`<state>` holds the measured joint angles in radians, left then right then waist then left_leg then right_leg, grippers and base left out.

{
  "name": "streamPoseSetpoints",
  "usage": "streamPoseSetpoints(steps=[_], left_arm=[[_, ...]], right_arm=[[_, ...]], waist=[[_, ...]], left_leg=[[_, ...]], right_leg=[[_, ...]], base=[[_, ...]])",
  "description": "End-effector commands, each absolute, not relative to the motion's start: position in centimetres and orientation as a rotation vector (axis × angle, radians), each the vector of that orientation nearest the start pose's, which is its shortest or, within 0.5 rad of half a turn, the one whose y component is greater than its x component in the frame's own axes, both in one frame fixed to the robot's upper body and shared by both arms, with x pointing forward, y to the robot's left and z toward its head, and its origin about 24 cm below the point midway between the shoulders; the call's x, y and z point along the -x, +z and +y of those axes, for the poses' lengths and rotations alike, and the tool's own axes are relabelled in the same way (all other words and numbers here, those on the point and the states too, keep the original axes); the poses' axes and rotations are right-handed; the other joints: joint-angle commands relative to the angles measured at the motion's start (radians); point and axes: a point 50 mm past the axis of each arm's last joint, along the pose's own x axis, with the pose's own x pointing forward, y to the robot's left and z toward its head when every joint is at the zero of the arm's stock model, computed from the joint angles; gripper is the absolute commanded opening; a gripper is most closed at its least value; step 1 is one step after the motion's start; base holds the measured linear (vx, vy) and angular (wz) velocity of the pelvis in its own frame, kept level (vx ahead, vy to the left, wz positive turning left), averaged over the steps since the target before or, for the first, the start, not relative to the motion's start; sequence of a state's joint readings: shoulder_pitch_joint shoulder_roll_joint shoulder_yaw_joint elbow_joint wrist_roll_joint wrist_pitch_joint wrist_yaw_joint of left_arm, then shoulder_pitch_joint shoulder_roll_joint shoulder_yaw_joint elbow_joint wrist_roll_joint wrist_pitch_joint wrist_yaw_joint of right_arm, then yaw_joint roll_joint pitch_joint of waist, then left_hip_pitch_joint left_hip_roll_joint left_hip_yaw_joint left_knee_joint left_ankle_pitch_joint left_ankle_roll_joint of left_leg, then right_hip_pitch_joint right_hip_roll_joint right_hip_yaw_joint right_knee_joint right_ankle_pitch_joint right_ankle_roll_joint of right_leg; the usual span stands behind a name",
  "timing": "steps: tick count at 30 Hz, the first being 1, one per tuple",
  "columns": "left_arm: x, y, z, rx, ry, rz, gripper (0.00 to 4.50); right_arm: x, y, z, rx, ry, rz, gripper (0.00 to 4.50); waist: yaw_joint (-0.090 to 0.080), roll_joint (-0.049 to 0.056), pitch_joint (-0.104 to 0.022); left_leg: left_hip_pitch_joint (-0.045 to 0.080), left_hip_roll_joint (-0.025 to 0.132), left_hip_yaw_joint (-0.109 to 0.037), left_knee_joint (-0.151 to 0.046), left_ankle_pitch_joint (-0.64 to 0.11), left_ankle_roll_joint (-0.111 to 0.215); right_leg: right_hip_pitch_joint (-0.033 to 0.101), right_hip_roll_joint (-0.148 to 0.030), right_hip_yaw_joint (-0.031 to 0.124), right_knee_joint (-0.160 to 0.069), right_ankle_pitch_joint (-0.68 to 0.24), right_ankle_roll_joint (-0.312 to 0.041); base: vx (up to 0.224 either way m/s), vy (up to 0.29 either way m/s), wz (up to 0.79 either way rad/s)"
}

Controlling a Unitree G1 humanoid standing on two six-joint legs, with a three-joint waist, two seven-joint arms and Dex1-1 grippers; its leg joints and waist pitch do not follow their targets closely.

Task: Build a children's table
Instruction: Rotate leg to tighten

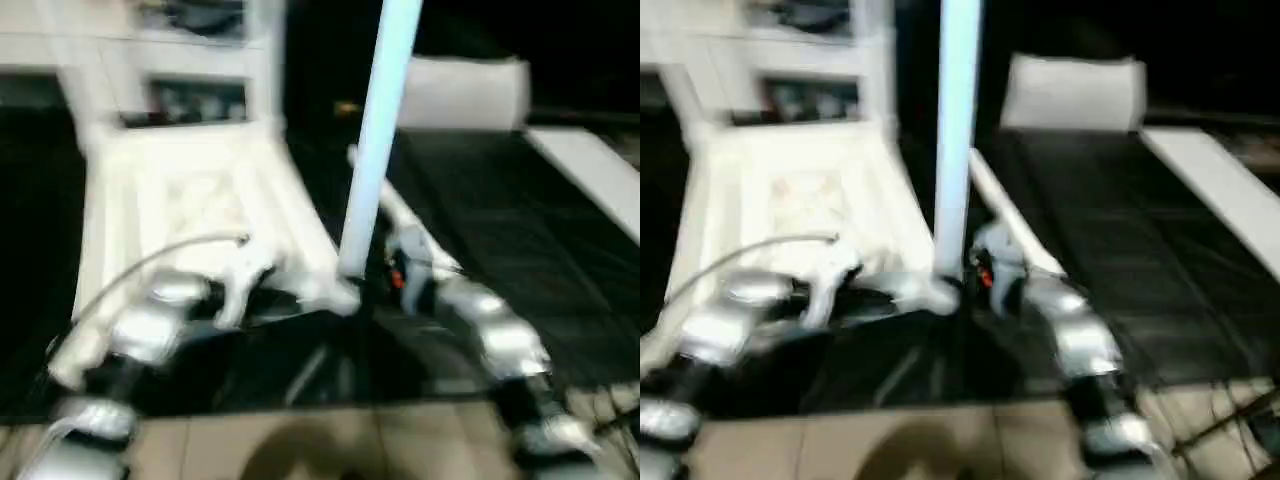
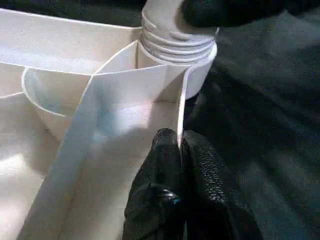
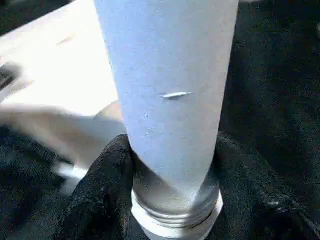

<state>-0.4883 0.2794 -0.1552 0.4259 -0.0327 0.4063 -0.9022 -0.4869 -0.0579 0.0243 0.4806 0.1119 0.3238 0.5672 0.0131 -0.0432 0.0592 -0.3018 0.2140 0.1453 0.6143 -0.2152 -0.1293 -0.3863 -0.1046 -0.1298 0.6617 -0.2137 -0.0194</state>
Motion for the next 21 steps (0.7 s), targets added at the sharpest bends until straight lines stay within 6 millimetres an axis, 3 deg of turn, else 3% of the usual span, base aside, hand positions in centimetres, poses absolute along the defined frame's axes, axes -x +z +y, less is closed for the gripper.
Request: streamPoseSetpoints(steps=[1,2,3,4,6,8,9,12,16,21], left_arm=[[-33.0,8.5,9.3,-0.057,-0.865,0.249,0.00],[-33.2,8.7,9.1,-0.054,-0.838,0.241,0.00],[-33.3,8.8,8.9,-0.052,-0.809,0.231,0.00],[-33.4,9.1,8.6,-0.046,-0.781,0.218,0.00],[-33.3,9.3,8.3,-0.049,-0.762,0.210,0.00],[-33.3,9.3,8.2,-0.061,-0.759,0.208,0.00],[-33.2,9.3,8.4,-0.079,-0.767,0.205,0.00],[-33.1,9.2,8.6,-0.090,-0.776,0.211,0.00],[-32.7,8.6,10.1,-0.165,-0.808,0.243,0.00],[-32.0,7.8,11.9,-0.229,-0.900,0.291,0.00]], right_arm=[[-32.0,3.0,-4.7,-0.208,0.719,0.423,2.04],[-32.1,3.2,-4.4,-0.215,0.711,0.417,2.04],[-32.3,3.5,-4.0,-0.223,0.706,0.410,2.04],[-32.5,3.8,-3.3,-0.239,0.691,0.402,2.04],[-32.6,4.2,-2.7,-0.237,0.683,0.384,2.04],[-32.6,4.4,-2.5,-0.227,0.696,0.358,2.04],[-32.6,4.5,-2.7,-0.230,0.700,0.334,2.39],[-32.6,4.5,-3.1,-0.242,0.689,0.326,2.74],[-32.7,4.2,-5.4,-0.147,0.670,0.282,3.12],[-32.6,4.5,-8.3,-0.107,0.694,0.227,3.48]], waist=[[0.027,-0.020,-0.071],[0.027,-0.020,-0.071],[0.023,-0.002,-0.077],[0.013,0.007,-0.074],[0.011,0.009,-0.079],[0.010,0.006,-0.084],[0.009,0.008,-0.083],[0.006,0.010,-0.080],[-0.004,0.014,-0.076],[-0.005,0.019,-0.077]], left_leg=[[-0.084,-0.020,-0.004,-0.046,-0.095,0.012],[-0.084,-0.020,-0.004,-0.046,-0.095,0.012],[-0.083,-0.009,-0.005,-0.065,-0.046,0.004],[-0.073,-0.009,0.002,-0.070,-0.081,0.018],[-0.074,-0.005,-0.001,-0.078,-0.074,0.022],[-0.074,0.000,0.000,-0.076,-0.039,0.041],[-0.075,0.000,0.002,-0.076,-0.017,0.065],[-0.073,0.001,0.006,-0.077,-0.041,0.082],[-0.071,0.002,0.007,-0.080,-0.100,0.080],[-0.068,0.007,0.010,-0.080,-0.094,0.077]], right_leg=[[0.063,-0.089,0.059,-0.153,-0.750,0.072],[0.063,-0.089,0.059,-0.153,-0.750,0.072],[0.050,-0.055,0.057,-0.130,-0.514,0.023],[0.039,-0.031,0.061,-0.124,-0.353,-0.053],[0.049,-0.028,0.059,-0.117,-0.281,-0.089],[0.050,-0.026,0.063,-0.107,-0.154,-0.132],[0.052,-0.027,0.064,-0.102,-0.081,-0.165],[0.052,-0.029,0.065,-0.106,-0.089,-0.180],[0.051,-0.030,0.065,-0.119,-0.165,-0.166],[0.050,-0.030,0.069,-0.118,-0.147,-0.179]], base=[[0.028,-0.023,-0.28],[0.028,-0.023,-0.28],[0.061,-0.025,-0.20],[0.000,0.000,0.00],[0.000,0.000,0.00],[0.000,0.000,0.00],[0.000,0.000,0.00],[0.000,0.000,0.00],[0.000,0.000,0.00],[0.000,0.000,0.00]])
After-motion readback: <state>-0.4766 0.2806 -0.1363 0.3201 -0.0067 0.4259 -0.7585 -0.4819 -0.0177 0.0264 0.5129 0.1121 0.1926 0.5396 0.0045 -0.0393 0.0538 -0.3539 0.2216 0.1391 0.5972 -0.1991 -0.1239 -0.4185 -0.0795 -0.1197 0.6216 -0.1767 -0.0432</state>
